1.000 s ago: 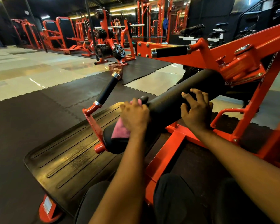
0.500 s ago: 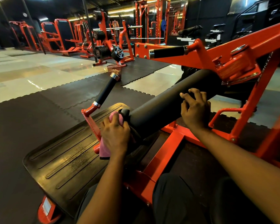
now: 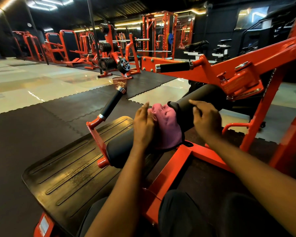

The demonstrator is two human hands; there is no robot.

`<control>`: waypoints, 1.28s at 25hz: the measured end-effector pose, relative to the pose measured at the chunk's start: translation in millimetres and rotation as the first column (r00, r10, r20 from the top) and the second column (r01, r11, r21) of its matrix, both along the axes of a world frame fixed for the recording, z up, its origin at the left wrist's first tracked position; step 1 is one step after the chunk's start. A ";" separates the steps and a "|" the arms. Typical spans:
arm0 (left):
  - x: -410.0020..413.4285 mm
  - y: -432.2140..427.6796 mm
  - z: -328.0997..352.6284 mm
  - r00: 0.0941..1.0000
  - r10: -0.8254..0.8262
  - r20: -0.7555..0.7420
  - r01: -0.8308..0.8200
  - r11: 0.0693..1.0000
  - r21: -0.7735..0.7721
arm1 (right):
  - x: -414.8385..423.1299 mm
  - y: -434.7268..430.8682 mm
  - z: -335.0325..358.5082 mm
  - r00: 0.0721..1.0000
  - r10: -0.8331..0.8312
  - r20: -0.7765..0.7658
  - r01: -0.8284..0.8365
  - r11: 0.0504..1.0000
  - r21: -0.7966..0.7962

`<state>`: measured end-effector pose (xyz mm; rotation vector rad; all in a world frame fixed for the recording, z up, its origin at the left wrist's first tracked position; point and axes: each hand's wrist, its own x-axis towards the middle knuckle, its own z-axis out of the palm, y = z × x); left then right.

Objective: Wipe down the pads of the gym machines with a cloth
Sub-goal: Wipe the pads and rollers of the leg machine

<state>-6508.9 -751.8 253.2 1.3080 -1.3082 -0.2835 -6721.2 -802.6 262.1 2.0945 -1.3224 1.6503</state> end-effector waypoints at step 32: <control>69.5 39.2 -66.4 0.969 0.104 0.226 -0.105 0.994 -0.008 | 60.9 -29.0 32.1 0.827 -0.017 -0.563 0.101 0.988 0.118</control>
